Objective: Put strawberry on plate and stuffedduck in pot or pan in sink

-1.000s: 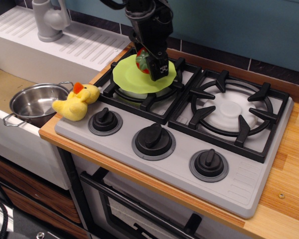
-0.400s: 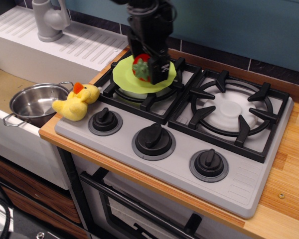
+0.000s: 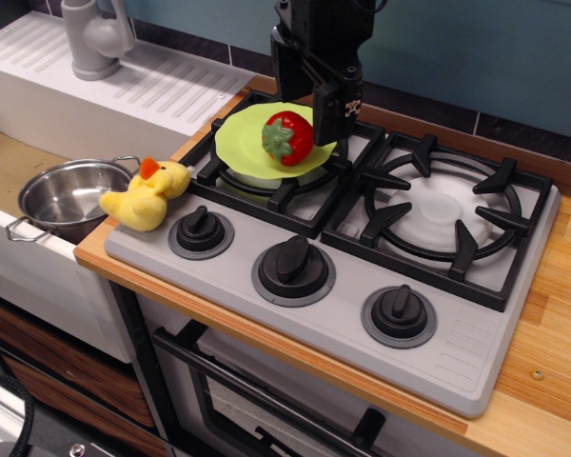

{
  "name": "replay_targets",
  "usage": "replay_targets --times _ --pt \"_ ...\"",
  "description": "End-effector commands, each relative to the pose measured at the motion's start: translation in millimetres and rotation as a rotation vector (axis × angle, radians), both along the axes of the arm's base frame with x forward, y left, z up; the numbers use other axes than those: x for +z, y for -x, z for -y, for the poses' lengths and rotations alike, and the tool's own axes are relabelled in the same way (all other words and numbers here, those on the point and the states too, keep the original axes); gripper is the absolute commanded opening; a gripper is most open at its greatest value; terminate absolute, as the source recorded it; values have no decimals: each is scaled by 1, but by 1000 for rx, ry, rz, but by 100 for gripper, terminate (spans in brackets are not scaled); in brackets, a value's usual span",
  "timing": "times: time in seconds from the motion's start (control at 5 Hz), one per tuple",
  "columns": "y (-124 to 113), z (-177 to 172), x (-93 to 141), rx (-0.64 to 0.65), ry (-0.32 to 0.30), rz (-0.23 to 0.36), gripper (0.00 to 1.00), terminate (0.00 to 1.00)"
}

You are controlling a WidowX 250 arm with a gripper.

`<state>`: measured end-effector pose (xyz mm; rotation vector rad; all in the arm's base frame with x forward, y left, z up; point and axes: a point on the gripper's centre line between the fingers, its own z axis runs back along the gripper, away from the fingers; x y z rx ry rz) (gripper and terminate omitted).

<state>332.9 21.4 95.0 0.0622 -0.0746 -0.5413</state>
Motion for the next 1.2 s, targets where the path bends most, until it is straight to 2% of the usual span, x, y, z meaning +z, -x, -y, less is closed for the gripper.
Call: replay_targets --times 0.0,0.4,0.6,0.8,1.0 --pt "-3 21 68 -10 -61 -12 100 0" --pt "-3 21 68 -10 -61 -12 100 0" --pt "19 23 69 -13 -94 5 100 0" --pt "33 4 81 -11 -114 46 100 0" --pt "36 -10 83 -23 -117 108 100 0"
